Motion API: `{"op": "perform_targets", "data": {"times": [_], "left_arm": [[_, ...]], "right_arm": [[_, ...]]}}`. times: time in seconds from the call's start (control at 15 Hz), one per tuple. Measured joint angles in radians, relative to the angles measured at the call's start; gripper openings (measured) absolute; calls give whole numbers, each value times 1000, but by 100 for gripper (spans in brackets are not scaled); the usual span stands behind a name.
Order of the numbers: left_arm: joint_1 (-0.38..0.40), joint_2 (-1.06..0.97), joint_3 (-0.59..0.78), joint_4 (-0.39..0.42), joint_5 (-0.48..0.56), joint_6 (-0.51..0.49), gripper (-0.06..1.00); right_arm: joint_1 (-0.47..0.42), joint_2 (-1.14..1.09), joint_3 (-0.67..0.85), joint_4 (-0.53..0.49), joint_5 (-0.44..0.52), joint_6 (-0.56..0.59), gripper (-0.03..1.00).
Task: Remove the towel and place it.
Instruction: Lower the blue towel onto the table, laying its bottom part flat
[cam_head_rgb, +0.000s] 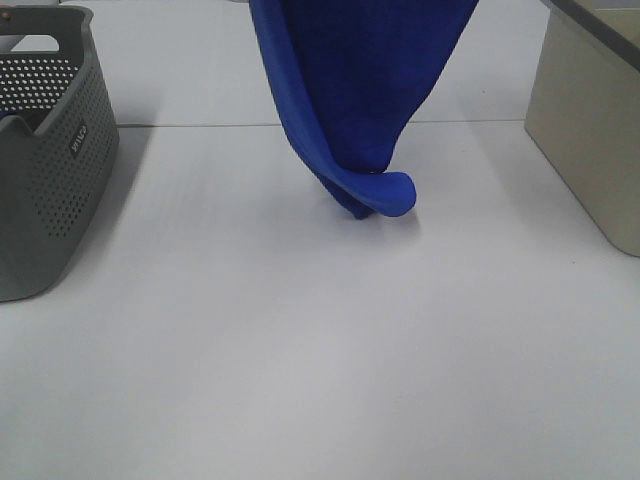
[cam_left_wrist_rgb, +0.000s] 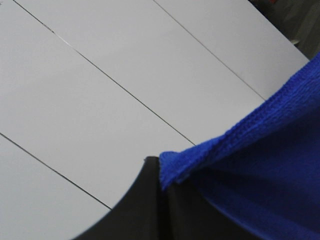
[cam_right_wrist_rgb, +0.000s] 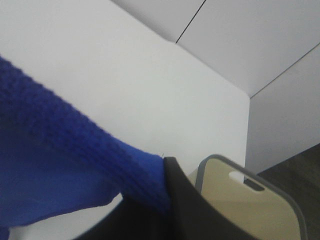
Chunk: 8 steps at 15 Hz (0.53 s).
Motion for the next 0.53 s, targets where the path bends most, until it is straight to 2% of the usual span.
{"op": "perform_targets", "data": {"times": [0.2, 0.27, 0.53], "left_arm": [[0, 7, 0, 2, -101, 58, 0], [0, 21, 0, 2, -134, 65, 0], [0, 95, 0, 2, -322, 70, 0]], "right_arm": [[0, 0, -9, -20, -110, 0, 2], [0, 0, -9, -32, -207, 0, 2], [0, 14, -11, -102, -344, -25, 2]]}}
